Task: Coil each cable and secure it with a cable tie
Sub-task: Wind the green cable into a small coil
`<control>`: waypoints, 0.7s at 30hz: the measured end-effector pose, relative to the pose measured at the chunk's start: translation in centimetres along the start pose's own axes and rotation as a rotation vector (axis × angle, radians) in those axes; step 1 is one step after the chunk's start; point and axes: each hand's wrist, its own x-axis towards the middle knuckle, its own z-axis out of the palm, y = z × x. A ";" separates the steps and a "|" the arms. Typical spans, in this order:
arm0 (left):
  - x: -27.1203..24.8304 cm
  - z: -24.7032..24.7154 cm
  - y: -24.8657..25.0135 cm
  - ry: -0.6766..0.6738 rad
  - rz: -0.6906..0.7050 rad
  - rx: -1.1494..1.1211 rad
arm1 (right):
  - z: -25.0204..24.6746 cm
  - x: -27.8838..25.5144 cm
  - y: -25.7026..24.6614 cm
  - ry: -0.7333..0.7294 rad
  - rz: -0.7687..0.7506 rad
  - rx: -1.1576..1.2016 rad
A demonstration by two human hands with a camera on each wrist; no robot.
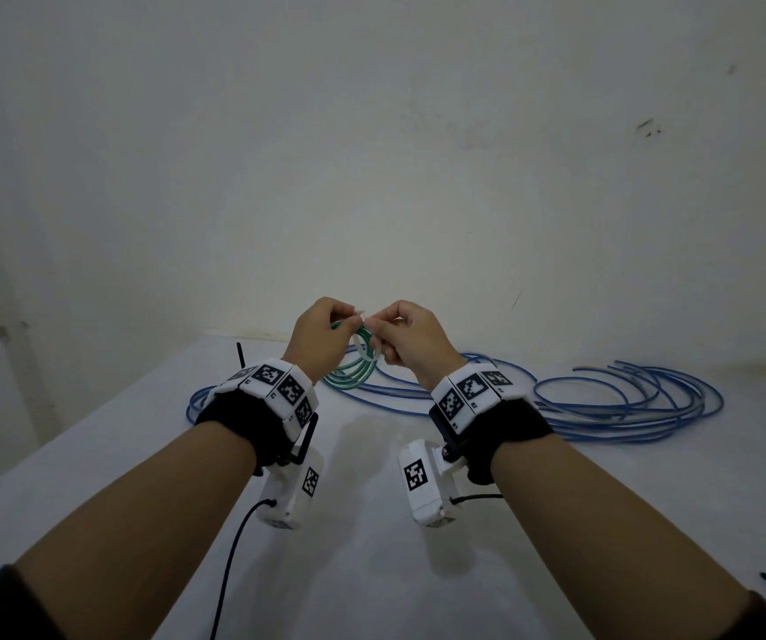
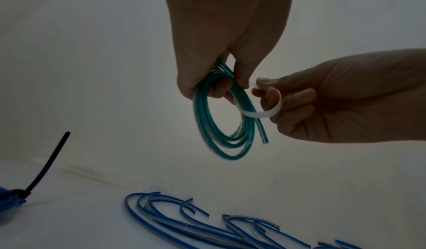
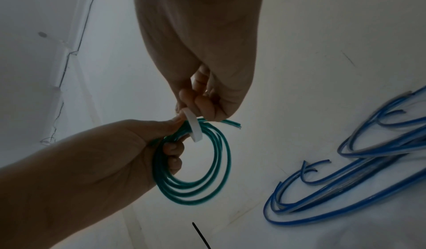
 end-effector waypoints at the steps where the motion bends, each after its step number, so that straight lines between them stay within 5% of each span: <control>1: -0.1 0.0 -0.1 -0.007 -0.004 0.002 | -0.1 0.0 0.1 0.001 -0.006 -0.006; 21: -2.2 3.7 -0.9 -0.178 -0.087 0.064 | -3.6 -1.7 2.9 0.095 0.117 -0.090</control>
